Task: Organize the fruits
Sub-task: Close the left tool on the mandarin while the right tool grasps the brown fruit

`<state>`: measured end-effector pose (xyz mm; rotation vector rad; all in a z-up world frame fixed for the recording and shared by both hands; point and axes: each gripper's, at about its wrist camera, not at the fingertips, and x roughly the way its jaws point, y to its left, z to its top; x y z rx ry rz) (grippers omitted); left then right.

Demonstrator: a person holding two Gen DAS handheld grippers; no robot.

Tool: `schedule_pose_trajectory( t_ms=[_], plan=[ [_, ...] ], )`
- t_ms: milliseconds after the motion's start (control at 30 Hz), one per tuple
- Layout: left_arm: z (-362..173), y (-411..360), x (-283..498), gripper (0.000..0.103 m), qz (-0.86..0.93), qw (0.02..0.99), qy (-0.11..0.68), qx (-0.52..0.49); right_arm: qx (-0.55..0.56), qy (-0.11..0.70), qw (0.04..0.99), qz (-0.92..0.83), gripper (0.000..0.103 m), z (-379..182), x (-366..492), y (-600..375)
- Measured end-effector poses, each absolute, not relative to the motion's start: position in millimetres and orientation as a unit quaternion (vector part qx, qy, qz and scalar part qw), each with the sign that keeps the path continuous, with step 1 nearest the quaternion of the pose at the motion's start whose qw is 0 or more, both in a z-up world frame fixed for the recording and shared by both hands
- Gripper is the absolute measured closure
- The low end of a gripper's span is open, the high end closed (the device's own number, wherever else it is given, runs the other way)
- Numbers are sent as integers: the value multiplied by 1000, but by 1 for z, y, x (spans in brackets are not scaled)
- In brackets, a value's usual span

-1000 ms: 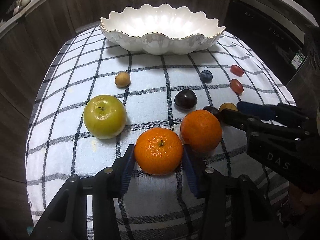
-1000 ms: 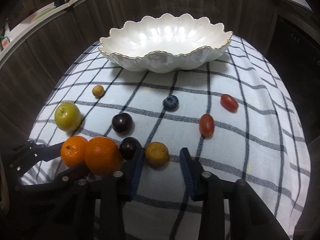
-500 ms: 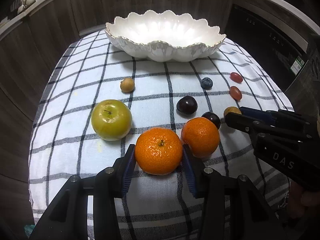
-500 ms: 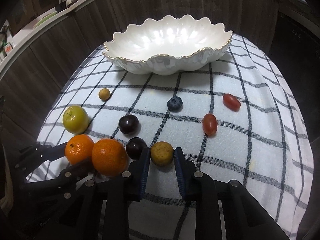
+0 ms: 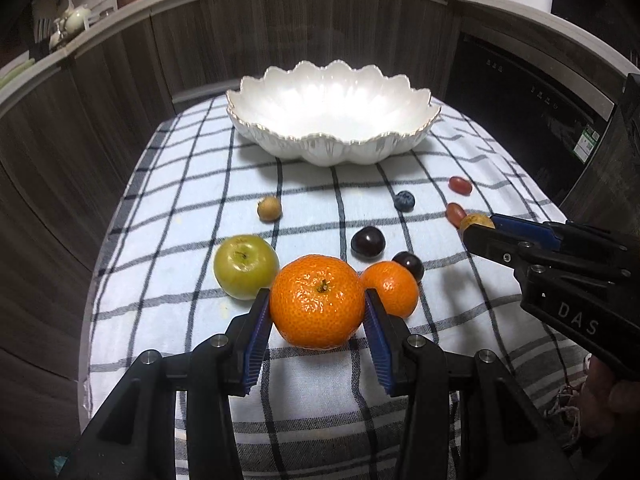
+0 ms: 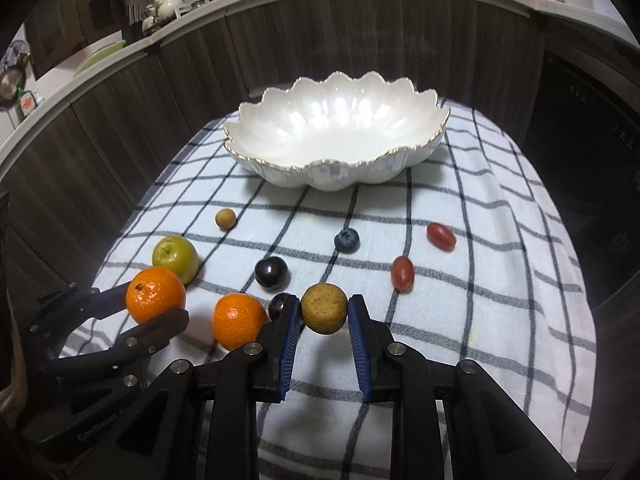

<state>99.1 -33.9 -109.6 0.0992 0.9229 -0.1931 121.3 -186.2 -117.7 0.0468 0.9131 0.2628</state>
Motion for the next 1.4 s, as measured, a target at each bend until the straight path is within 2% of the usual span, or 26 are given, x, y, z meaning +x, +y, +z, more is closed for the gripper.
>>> schedule_pose_trajectory(
  t_ms=[533,1400],
  plan=[
    [-80,-34,92,59,-92,906,411,54,22,399,910,115,77,-83,110,-193],
    [-38,-41,139,59,-92,918,384,48,24,359,928,98,77,-36,150,-207]
  ],
)
